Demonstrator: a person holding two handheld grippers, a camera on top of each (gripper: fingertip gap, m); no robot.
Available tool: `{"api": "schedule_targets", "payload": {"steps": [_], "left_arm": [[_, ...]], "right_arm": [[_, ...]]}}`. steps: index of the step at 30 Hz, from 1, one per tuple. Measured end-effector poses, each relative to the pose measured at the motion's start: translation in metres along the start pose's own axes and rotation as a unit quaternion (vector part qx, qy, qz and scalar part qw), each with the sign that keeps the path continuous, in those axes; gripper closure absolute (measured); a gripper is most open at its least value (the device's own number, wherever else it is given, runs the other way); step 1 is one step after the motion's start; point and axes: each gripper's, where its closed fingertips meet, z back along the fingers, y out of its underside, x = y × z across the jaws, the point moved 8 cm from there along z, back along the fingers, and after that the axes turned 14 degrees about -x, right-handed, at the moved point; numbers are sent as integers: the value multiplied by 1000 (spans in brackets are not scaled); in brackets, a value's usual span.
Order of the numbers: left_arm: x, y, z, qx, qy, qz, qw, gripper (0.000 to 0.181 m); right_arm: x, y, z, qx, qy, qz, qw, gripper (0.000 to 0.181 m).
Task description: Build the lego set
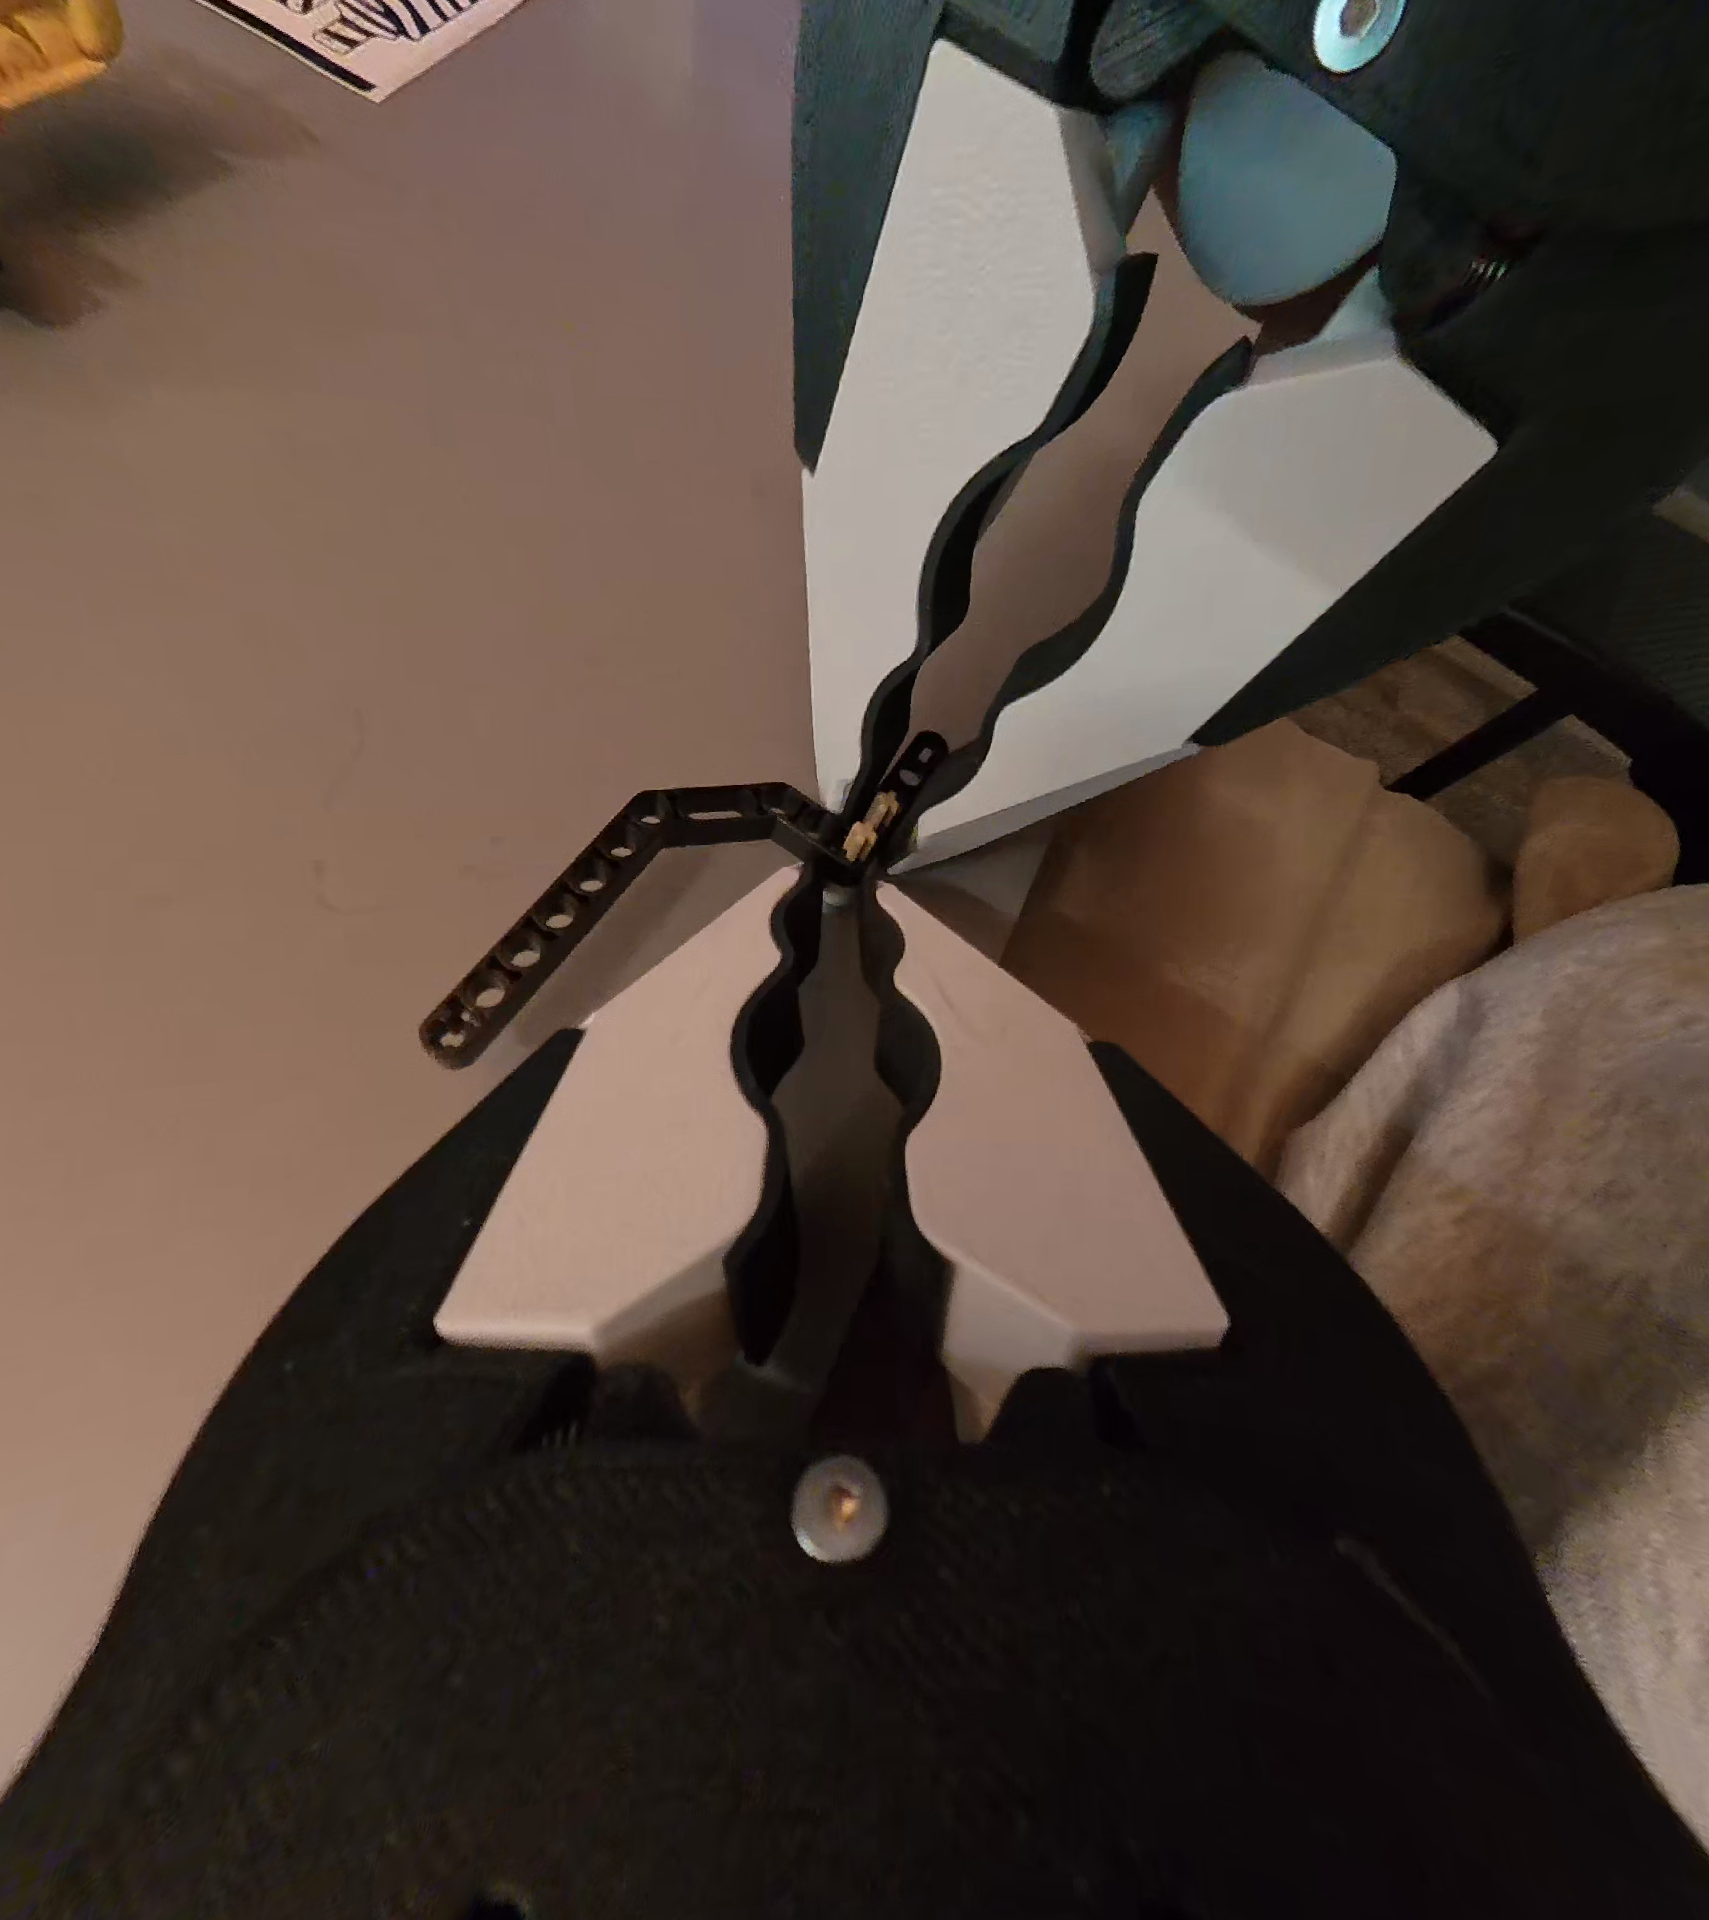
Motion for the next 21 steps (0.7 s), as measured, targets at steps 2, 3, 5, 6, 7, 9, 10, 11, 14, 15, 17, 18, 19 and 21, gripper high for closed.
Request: {"api": "schedule_targets", "payload": {"steps": [2,3,5,6,7,9,10,11,14,15,17,18,19,21], "left_arm": [[1,0,0,0,4,3,1000,177],[1,0,0,1,5,5,1000,177],[1,0,0,3,5,7,1000,177],[1,0,0,3,4,7,1000,177],[1,0,0,3,3,5,1000,177],[0,0,0,5,2,-2,1000,177],[0,0,0,4,2,-6,1000,177],[0,0,0,4,2,-6,1000,177],[1,0,0,3,2,-4,1000,177],[0,0,0,2,3,-4,1000,177],[0,0,1,0,4,-4,1000,177],[1,0,1,-2,4,-1,1000,177],[1,0,2,-5,6,2,1000,175],[3,-1,4,-13,12,15,1000,166]], "right_arm": [[1,1,0,-5,6,-4,1000,175],[1,1,0,-8,9,-1,1000,175],[2,2,0,-11,13,0,1000,175],[2,2,0,-12,13,-1,1000,175],[2,2,-1,-14,13,-1,1000,175],[2,5,-5,-16,13,-3,1000,174],[2,6,-6,-19,11,-3,1000,174],[1,6,-6,-21,9,-9,1000,173],[2,6,-6,-26,18,-14,999,173],[2,7,-5,-29,21,-15,999,173],[2,8,-5,-44,25,-19,999,173],[2,9,-4,-55,27,-24,998,172],[2,10,-3,-69,31,-29,997,171],[-1,13,1,-97,51,-30,993,175]]}}
